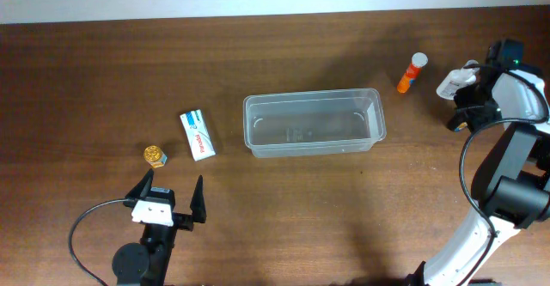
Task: Pack container
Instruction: 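Close the right gripper on the dark bottle, then lift the dark bottle and carry it over the clear container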
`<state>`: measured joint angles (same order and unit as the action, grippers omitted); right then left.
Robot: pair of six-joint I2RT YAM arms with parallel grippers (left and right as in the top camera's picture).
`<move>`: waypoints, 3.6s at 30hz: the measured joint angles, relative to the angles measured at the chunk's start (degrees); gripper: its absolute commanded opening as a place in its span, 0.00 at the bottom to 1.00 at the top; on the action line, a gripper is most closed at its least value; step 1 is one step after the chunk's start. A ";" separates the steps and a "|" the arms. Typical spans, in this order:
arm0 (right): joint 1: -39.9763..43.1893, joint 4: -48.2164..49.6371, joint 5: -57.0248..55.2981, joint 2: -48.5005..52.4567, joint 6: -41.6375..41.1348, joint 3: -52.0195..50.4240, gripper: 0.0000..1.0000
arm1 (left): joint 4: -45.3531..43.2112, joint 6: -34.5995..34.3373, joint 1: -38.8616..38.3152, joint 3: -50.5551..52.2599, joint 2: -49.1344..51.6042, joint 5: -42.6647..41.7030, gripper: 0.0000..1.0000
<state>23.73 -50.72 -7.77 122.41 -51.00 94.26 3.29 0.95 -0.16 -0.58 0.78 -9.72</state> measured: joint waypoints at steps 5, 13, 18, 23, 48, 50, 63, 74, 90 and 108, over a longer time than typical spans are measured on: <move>0.00 0.61 -0.26 -0.04 0.02 -0.15 0.52 | 0.00 0.00 0.00 -0.02 0.00 0.02 0.99; 0.00 0.66 -0.35 -0.11 0.02 -0.22 0.47 | 0.00 0.00 0.00 -0.02 0.00 0.02 1.00; 0.00 0.26 -0.35 -0.11 0.09 -0.22 0.42 | 0.00 0.00 0.00 -0.02 0.00 0.02 0.99; 0.00 0.22 -0.35 -0.13 0.24 -0.22 0.40 | 0.00 0.00 0.00 -0.02 0.00 0.00 0.99; 0.00 -14.05 0.17 -0.22 4.11 4.70 0.27 | 0.00 0.00 0.00 -0.02 0.00 0.02 0.99; 0.00 -15.34 0.28 -0.26 4.68 5.84 0.27 | 0.00 0.00 0.00 -0.02 0.00 0.02 0.99; -4.17 -19.52 7.74 -16.06 14.21 7.19 0.27 | 0.00 0.00 0.00 -0.02 0.00 0.02 0.99; -25.38 -16.79 8.00 -22.69 22.27 7.87 0.28 | 0.00 0.00 0.00 -0.02 0.02 0.02 0.99; -35.08 -14.67 5.38 -13.25 31.47 7.87 0.28 | 0.00 0.00 0.00 -0.02 0.00 0.02 0.99; -35.08 -14.16 5.27 -5.64 36.61 7.85 0.29 | 0.00 0.00 0.00 -0.02 0.00 0.02 0.99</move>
<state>-11.35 -64.88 -2.50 116.77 -14.39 102.10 3.29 0.95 -0.16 -0.60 0.78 -9.69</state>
